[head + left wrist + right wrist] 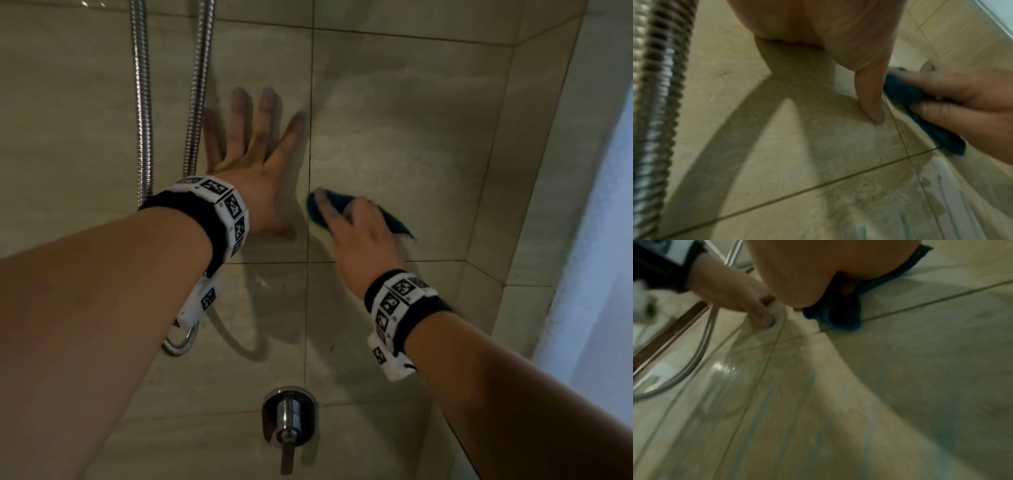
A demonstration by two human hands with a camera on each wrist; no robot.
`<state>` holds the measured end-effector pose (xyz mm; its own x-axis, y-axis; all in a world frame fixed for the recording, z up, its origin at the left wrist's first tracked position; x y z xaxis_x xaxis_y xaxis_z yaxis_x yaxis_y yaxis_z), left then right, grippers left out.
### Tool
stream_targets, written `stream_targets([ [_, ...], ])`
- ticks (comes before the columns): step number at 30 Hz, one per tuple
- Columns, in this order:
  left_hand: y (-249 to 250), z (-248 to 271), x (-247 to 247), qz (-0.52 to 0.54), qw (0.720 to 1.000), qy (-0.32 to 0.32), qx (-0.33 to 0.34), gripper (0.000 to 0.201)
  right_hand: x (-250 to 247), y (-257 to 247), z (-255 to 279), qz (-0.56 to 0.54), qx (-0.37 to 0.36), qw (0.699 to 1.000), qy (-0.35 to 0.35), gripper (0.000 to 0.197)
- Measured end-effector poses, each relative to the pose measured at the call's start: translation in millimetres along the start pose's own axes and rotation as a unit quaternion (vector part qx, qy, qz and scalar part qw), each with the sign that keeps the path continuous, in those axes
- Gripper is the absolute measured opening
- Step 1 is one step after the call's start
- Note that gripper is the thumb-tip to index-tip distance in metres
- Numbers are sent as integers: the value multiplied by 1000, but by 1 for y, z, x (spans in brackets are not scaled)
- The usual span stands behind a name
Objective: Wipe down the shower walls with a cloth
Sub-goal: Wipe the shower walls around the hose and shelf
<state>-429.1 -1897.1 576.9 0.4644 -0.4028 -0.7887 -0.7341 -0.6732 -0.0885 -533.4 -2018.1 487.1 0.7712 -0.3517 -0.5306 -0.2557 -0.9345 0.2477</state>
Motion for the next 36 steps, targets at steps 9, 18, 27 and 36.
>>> stream_targets([
  [9,-2,0,2,-7,1000,16,12,163,13,0,26,53,-190,974,-107,77],
  [18,-3,2,3,-9,999,27,18,158,-24,19,-32,33,-16,999,39,70],
  [27,-2,3,0,-14,1000,6,13,156,-1,13,12,76,-157,978,-110,83],
  [36,-3,3,3,-7,999,21,24,156,-18,24,-17,32,-18,999,41,76],
])
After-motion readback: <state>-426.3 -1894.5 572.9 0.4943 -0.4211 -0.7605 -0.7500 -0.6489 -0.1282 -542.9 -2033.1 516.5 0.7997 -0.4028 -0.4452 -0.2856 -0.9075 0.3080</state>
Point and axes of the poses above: each hand's wrist, its own z-axis away from the middle knuckle, its own x-axis out of the palm, y = z × x, the point moved 6 cm from there along -z, towards the middle knuckle, and after that the axes turned 9 degrees about -x, right-handed, at the moved point
